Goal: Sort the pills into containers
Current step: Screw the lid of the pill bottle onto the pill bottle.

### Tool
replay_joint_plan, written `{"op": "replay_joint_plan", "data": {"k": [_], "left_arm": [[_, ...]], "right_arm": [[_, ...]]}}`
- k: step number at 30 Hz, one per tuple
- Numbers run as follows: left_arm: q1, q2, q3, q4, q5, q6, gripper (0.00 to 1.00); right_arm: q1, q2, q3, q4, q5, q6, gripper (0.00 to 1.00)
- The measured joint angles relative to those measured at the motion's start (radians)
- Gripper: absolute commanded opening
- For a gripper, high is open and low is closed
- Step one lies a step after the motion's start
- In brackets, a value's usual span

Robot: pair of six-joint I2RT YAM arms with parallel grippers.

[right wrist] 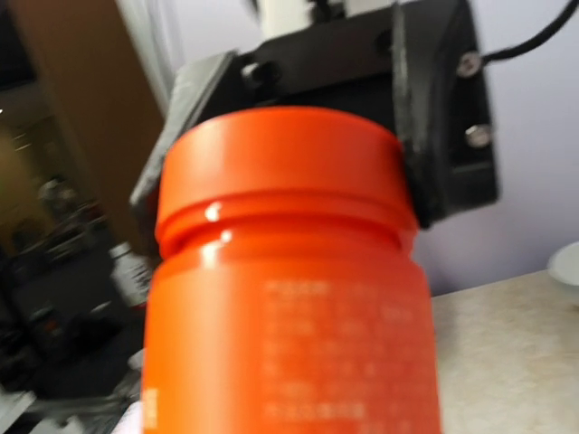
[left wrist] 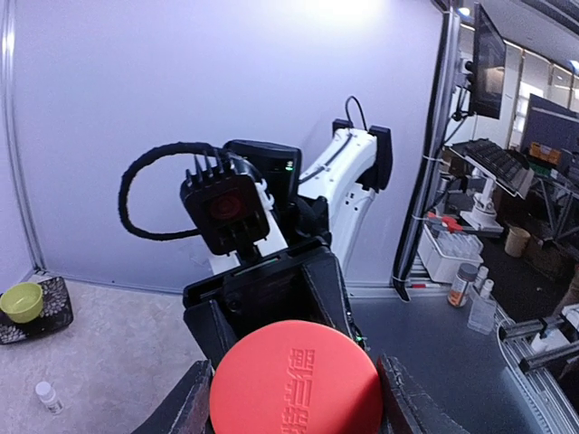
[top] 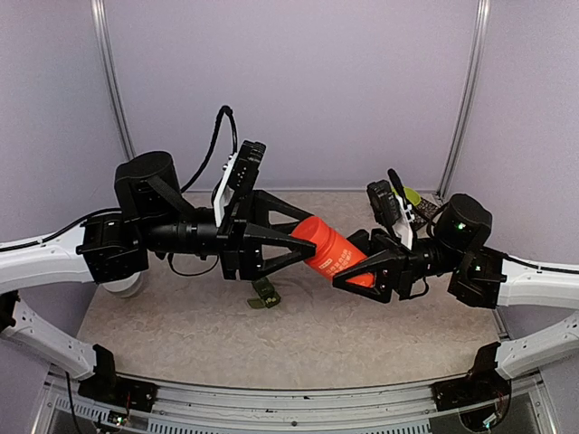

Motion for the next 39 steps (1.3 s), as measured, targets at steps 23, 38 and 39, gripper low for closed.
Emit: {"op": "replay_joint_plan", "data": {"k": [23, 38, 39], "left_arm": [[-0.005, 0.006, -0.097, 0.239, -0.1, -0.087, 0.39], [-0.006, -0.033, -0.08, 0.103, -0.051, 0.109, 0.53], [-0.002, -0.035, -0.082, 0.101, -0.041, 0.115, 0.56]], "right_arm": [[0.002, -0.023, 0.026, -0.061, 0.113, -0.085, 0.0], [0.002, 0.032, 0.026, 0.01, 0.003, 0.025, 0.0], [0.002, 0.035, 0.026, 0.015, -0.002, 0.032, 0.0]]}}
